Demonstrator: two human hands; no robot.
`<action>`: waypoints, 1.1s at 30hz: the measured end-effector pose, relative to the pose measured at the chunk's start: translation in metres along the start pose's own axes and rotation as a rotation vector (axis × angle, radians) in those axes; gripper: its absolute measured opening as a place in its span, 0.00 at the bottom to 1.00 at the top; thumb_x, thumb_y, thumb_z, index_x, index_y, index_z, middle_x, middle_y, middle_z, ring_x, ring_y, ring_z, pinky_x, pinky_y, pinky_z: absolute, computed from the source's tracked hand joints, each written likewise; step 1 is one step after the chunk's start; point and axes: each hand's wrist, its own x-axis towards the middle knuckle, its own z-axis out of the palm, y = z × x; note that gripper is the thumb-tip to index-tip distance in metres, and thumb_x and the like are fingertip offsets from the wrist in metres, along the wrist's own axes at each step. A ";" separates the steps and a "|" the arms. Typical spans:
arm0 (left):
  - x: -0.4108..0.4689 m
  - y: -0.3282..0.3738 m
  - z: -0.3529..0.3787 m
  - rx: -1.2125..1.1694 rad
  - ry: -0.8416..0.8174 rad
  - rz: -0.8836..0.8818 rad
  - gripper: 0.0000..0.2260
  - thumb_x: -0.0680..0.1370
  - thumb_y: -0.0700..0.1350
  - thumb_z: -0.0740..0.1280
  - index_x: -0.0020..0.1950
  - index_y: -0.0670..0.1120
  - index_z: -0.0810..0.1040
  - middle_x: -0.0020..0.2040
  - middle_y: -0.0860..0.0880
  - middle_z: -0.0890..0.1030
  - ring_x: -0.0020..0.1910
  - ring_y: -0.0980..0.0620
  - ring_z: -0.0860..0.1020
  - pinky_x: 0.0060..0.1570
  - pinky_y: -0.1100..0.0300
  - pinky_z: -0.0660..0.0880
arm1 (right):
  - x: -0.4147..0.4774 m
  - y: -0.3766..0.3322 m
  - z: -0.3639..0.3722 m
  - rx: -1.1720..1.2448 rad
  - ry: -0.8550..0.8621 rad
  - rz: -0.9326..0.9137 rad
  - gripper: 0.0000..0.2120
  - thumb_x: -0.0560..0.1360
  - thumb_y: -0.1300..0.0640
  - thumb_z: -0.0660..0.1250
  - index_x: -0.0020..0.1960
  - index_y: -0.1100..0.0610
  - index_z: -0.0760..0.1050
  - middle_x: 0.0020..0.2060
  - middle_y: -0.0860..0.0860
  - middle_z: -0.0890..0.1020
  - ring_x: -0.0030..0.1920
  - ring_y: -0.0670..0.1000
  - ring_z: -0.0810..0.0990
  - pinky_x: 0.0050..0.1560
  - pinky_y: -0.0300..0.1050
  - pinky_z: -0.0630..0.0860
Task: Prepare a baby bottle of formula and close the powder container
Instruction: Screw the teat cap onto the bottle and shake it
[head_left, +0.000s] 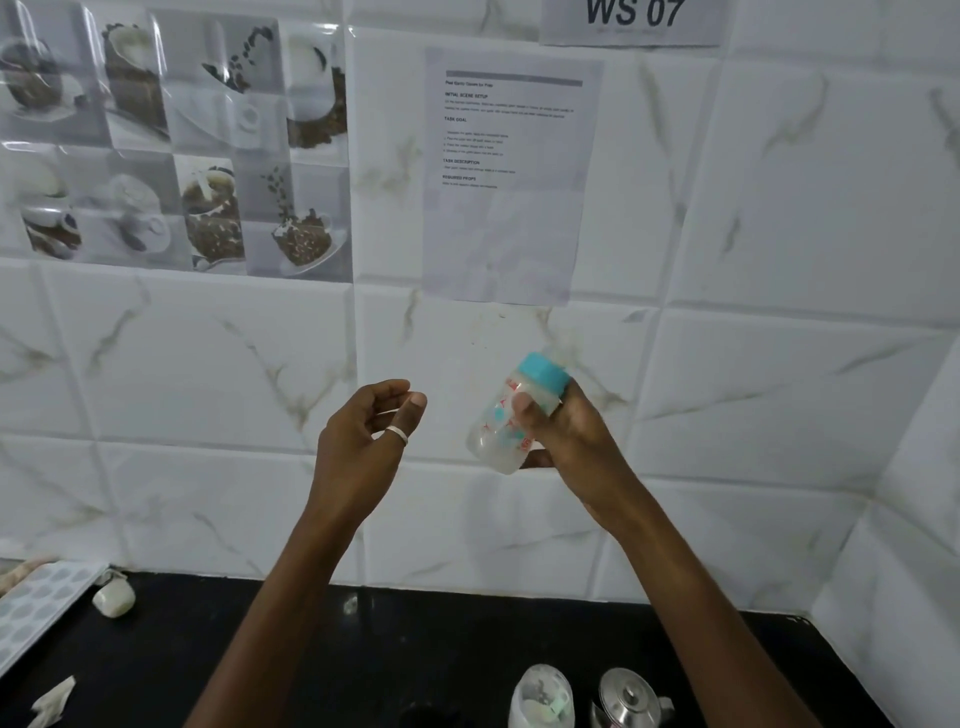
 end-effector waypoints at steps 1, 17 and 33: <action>0.000 0.000 0.000 -0.003 -0.001 0.002 0.08 0.79 0.59 0.72 0.57 0.62 0.80 0.54 0.58 0.86 0.56 0.58 0.84 0.63 0.48 0.80 | 0.001 -0.001 -0.002 0.023 0.013 -0.013 0.32 0.66 0.37 0.76 0.64 0.49 0.73 0.52 0.46 0.85 0.58 0.53 0.85 0.45 0.51 0.84; 0.000 0.000 0.001 0.005 0.000 0.017 0.10 0.79 0.60 0.71 0.58 0.61 0.80 0.55 0.58 0.86 0.56 0.57 0.84 0.62 0.48 0.81 | 0.000 0.000 0.003 0.021 0.008 0.015 0.28 0.72 0.41 0.75 0.65 0.51 0.72 0.56 0.49 0.84 0.59 0.54 0.84 0.46 0.52 0.85; -0.001 0.000 -0.001 -0.008 -0.007 0.009 0.09 0.78 0.60 0.71 0.57 0.62 0.80 0.54 0.59 0.86 0.56 0.57 0.84 0.62 0.48 0.81 | 0.005 0.000 -0.005 0.109 0.084 -0.025 0.23 0.73 0.41 0.74 0.63 0.48 0.72 0.57 0.51 0.82 0.58 0.54 0.84 0.46 0.54 0.85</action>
